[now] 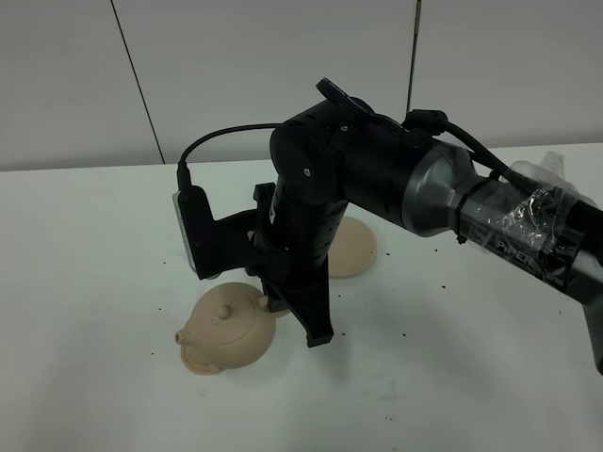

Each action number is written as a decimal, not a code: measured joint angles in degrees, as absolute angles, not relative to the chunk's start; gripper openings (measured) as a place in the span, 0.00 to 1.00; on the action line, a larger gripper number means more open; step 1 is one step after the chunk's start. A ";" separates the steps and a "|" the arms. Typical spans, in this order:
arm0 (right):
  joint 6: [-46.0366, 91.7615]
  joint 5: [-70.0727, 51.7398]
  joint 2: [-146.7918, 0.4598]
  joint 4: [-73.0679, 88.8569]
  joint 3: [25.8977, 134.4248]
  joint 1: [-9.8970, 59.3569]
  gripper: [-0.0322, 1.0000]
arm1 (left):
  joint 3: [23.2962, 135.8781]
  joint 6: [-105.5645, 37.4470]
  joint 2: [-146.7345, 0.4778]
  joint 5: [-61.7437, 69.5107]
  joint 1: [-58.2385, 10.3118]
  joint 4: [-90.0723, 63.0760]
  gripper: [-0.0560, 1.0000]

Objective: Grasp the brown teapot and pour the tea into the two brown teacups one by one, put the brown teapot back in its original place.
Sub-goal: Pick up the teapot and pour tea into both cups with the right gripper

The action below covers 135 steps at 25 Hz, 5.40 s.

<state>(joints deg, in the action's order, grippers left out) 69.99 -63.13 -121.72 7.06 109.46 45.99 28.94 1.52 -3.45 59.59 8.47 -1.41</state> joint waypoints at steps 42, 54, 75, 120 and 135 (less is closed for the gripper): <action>67.81 -70.31 -139.95 10.02 141.28 29.75 0.12 | 28.94 1.52 -3.45 59.59 8.47 -1.41 0.28; 68.32 -70.39 -140.55 10.79 141.53 27.77 0.12 | 28.94 1.52 -3.45 59.59 8.47 -1.41 0.28; 68.48 -70.54 -142.35 10.07 141.53 27.77 0.12 | 28.94 1.52 -3.45 59.59 8.47 -1.41 0.28; 65.89 -65.53 -142.35 -17.04 141.53 38.04 0.12 | 28.94 1.52 -3.45 59.59 8.47 -1.41 0.28; 63.32 -65.42 -142.35 -23.07 141.53 40.02 0.12 | 28.94 1.52 -3.45 59.59 8.47 -1.41 0.28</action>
